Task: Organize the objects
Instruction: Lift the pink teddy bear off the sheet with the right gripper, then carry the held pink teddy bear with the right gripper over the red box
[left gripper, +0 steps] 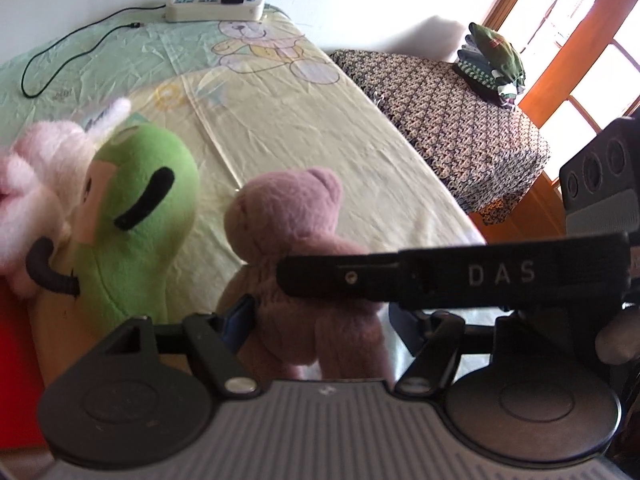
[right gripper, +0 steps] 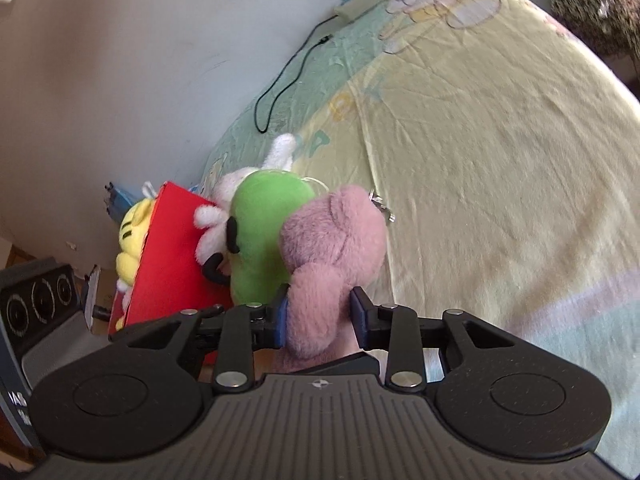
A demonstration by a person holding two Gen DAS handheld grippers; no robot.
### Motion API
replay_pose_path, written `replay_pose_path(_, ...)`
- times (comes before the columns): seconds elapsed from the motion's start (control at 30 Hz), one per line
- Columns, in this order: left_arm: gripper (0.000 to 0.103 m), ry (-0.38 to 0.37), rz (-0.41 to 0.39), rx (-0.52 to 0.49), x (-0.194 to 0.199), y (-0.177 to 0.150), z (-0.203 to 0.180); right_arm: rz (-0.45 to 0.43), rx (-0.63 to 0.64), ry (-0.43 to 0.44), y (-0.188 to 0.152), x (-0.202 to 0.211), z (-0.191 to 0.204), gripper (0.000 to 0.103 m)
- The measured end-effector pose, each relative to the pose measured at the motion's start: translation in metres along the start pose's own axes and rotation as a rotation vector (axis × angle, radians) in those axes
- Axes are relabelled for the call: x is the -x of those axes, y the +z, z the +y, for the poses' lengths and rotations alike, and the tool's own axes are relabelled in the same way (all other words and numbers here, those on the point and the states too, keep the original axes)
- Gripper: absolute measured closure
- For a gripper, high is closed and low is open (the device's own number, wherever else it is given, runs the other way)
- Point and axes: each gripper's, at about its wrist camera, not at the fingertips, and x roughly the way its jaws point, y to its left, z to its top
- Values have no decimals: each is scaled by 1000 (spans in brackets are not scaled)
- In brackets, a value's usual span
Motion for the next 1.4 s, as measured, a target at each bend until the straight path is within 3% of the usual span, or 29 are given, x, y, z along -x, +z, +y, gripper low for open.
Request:
replay_pose_path(0.27, 31, 9, -55, 5, 26, -5, -11, -24, 111, 12, -4, 17, 24, 70)
replay_pose_path(0.77, 31, 91, -210, 52, 94, -28, -8, -40, 254, 120, -11, 29, 81, 69)
replay_pose_path(1.1, 31, 106, -302, 54, 145, -45, 17, -82, 349, 139, -24, 19, 136, 69)
replay_pose_path(1.4, 31, 84, -370, 32, 206, -63, 72, -150, 369, 149, -42, -9, 203, 70)
